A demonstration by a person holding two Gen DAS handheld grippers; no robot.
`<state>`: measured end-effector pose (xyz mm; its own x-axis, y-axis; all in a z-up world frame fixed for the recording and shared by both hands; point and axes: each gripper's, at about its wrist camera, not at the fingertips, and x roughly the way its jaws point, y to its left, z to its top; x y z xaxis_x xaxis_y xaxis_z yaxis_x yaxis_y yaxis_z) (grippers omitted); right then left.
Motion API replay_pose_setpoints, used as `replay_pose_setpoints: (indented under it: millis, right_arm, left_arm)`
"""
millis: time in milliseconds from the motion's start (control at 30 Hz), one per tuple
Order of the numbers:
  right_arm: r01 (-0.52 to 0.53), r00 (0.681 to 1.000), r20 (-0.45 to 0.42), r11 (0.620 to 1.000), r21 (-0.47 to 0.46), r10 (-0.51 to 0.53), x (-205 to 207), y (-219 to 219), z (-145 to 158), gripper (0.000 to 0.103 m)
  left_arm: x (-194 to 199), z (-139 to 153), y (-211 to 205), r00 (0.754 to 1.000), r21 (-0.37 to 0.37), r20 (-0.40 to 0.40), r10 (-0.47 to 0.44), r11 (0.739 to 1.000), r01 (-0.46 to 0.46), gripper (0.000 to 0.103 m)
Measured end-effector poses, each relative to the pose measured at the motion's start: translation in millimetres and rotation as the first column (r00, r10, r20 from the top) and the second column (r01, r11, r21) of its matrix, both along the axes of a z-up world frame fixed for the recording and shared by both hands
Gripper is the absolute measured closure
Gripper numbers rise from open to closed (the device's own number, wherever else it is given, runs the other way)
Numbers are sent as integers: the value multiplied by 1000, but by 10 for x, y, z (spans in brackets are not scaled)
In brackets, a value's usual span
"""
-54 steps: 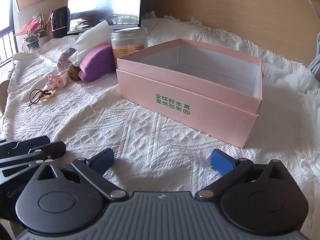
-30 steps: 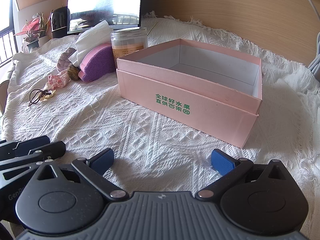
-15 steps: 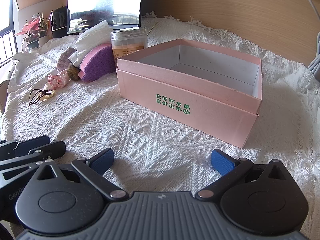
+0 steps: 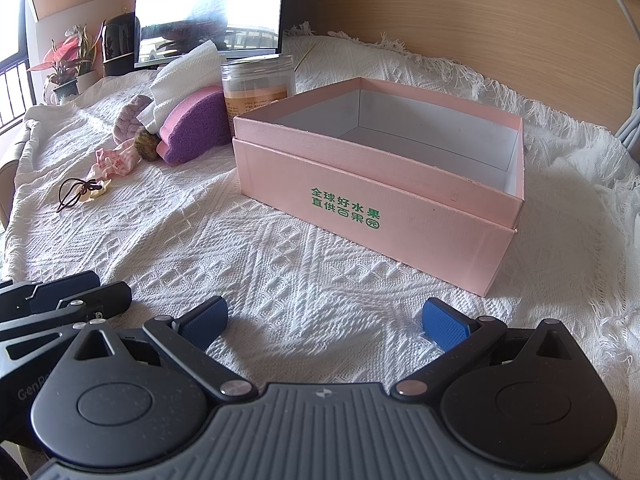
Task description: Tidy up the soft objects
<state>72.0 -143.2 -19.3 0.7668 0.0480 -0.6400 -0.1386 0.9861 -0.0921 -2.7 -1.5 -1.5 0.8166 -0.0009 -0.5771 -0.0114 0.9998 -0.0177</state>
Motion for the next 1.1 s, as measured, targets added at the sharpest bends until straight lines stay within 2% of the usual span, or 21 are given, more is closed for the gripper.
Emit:
replay_pose_setpoints:
  millis: [1100]
  right_arm:
    - [0, 1000, 1, 1000, 0, 0, -1, 2, -2, 0]
  left_arm:
    - [46, 28, 27, 999, 10, -29, -26, 1000, 27, 75]
